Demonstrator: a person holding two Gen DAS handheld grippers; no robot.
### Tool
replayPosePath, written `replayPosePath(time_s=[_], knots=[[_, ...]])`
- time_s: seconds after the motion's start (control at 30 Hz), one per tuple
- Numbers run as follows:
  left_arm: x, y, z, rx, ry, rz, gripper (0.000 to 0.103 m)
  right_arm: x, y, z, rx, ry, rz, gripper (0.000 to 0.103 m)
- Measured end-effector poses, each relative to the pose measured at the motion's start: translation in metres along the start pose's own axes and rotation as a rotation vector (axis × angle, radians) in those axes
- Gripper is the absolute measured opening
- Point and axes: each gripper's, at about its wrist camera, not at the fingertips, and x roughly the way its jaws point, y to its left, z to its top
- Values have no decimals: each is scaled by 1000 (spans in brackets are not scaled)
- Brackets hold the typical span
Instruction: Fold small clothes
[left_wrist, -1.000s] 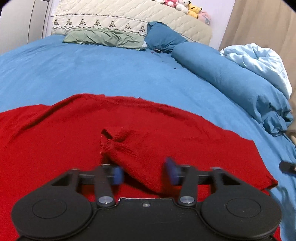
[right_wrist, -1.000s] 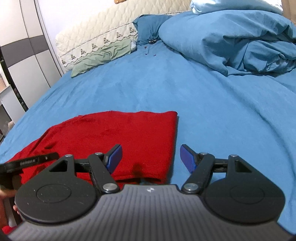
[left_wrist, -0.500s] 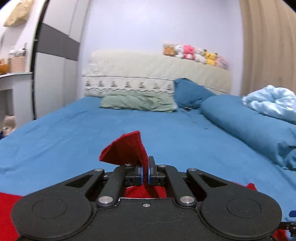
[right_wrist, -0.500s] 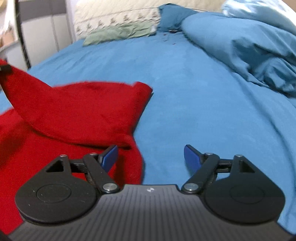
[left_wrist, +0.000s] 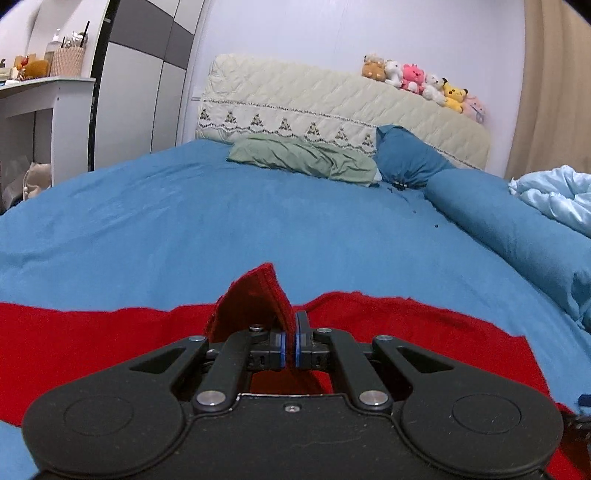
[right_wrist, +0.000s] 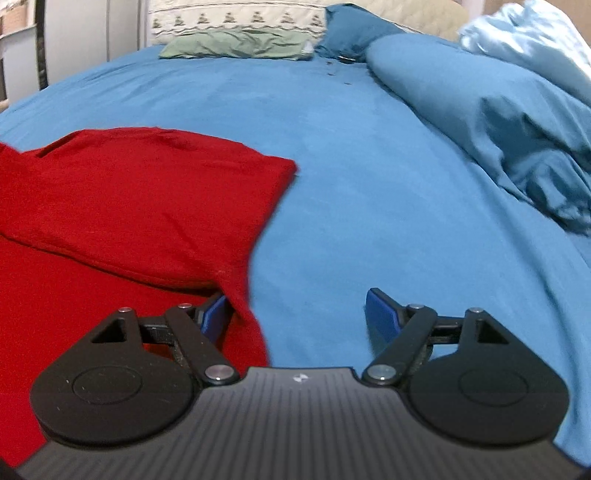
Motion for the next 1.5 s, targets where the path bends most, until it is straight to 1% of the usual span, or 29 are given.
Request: replayPosePath(time_s=[0.1, 0.17, 0.2, 0.27, 0.3, 0.37, 0.4, 0.43, 0.47, 0.53, 0.57, 0.63, 0.73, 0.77, 0.8, 0.87, 0.93, 1.0, 1.1, 1.17, 1.2, 1.23, 1.27, 1.37, 1.47, 1.5], knots=[[5, 6, -8, -11, 33, 0, 4, 0, -16, -2, 63, 6, 32, 93], [8, 11, -15, -10, 68, 3, 7, 1, -23, -3, 106, 10, 49, 94], [9, 14, -19, -1, 86, 14, 11, 2, -26, -3, 120, 12, 55, 94], [8, 19, -27, 16, 122, 24, 16, 2, -29, -5, 131, 14, 65, 94], [4, 24, -32, 23, 145, 32, 22, 0, -29, -4, 127, 15, 67, 94], [-6, 30, -38, 45, 185, 67, 29, -6, -30, -2, 105, 27, 69, 94], [-12, 35, -42, 57, 217, 88, 40, -10, -30, 0, 89, 31, 65, 94], [-17, 38, -44, 66, 235, 95, 48, -15, -28, 1, 76, 34, 65, 94], [-25, 42, -46, 67, 241, 91, 52, -22, -27, 5, 64, 31, 76, 95], [-37, 52, -46, 51, 223, 53, 67, -33, -24, 13, 56, 1, 112, 95], [-39, 54, -43, 42, 212, 56, 68, -37, -18, 18, 47, -9, 137, 95], [-36, 57, -31, 23, 172, 69, 68, -39, -1, 27, 16, -22, 161, 95], [-27, 57, -8, -11, 99, 50, 68, -35, 22, 37, -16, -40, 177, 95], [-20, 57, -2, -8, 90, 46, 68, -33, 27, 39, -18, -41, 181, 95], [-10, 56, 5, 0, 108, 41, 67, -30, 33, 41, -18, -37, 186, 95], [13, 55, 10, 15, 174, 20, 58, -25, 42, 42, -11, -30, 194, 95], [29, 53, 8, 53, 233, 26, 42, -22, 49, 42, -10, -23, 203, 95], [37, 50, 2, 100, 273, 33, 37, -21, 54, 42, -18, -21, 208, 95], [35, 44, -13, 177, 279, 35, 36, -17, 58, 43, -31, -13, 218, 95], [32, 38, -22, 225, 255, 48, 31, -15, 61, 41, -35, -7, 218, 95], [29, 34, -25, 256, 237, 53, 19, -14, 61, 41, -31, -4, 220, 95], [28, 33, -27, 286, 220, 68, 9, -14, 62, 40, -26, -1, 223, 95], [28, 27, -28, 321, 201, 80, 9, -14, 61, 39, -19, 1, 223, 95], [20, 21, -25, 364, 133, 90, 8, -12, 58, 40, -7, 4, 222, 95], [17, 21, -17, 358, 52, 107, 7, -10, 57, 40, 1, 2, 224, 95], [18, 21, -14, 357, 30, 124, 15, -9, 57, 39, 2, 2, 224, 95]])
